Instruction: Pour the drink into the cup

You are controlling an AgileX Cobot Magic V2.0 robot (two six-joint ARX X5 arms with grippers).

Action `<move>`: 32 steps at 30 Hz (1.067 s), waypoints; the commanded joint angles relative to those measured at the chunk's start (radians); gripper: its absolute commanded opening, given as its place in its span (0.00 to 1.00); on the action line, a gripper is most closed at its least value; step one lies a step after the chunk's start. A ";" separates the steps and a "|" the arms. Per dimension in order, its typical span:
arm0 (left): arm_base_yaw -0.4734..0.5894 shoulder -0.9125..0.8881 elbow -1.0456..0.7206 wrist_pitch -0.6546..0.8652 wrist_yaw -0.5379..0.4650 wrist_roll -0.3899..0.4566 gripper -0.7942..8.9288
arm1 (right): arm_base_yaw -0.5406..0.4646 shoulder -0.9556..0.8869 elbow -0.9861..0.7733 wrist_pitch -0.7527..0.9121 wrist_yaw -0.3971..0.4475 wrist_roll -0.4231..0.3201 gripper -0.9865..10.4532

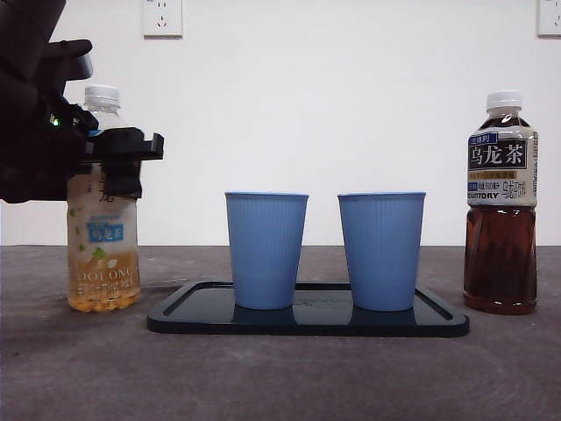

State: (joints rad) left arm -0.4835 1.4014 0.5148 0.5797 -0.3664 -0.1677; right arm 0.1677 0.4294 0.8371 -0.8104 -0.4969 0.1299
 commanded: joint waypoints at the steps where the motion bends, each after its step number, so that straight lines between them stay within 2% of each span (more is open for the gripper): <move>1: -0.005 -0.006 0.012 0.014 0.001 -0.011 0.58 | 0.002 0.000 0.008 0.010 0.001 -0.011 0.51; 6: -0.005 -0.055 0.013 -0.020 0.001 -0.011 0.60 | 0.002 0.000 0.008 0.010 0.001 -0.011 0.51; 13: -0.018 -0.243 0.016 -0.208 0.001 -0.015 0.60 | 0.002 0.000 0.008 0.009 0.003 -0.010 0.51; 16: -0.034 -0.359 0.032 -0.343 0.002 -0.040 0.60 | 0.002 0.000 0.008 0.002 0.000 -0.010 0.51; 23: -0.083 -0.622 0.132 -0.793 0.011 -0.130 0.60 | 0.002 0.000 0.008 -0.040 -0.001 -0.011 0.51; 27: -0.108 -0.747 0.201 -0.995 0.097 -0.133 0.59 | 0.002 0.000 0.008 -0.070 -0.002 -0.011 0.51; 32: -0.122 -0.874 0.283 -1.138 0.261 -0.098 0.59 | 0.002 0.000 0.008 -0.091 -0.004 -0.011 0.51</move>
State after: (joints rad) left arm -0.5957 0.5381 0.7712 -0.5526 -0.1390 -0.2790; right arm 0.1677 0.4294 0.8371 -0.9089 -0.4976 0.1291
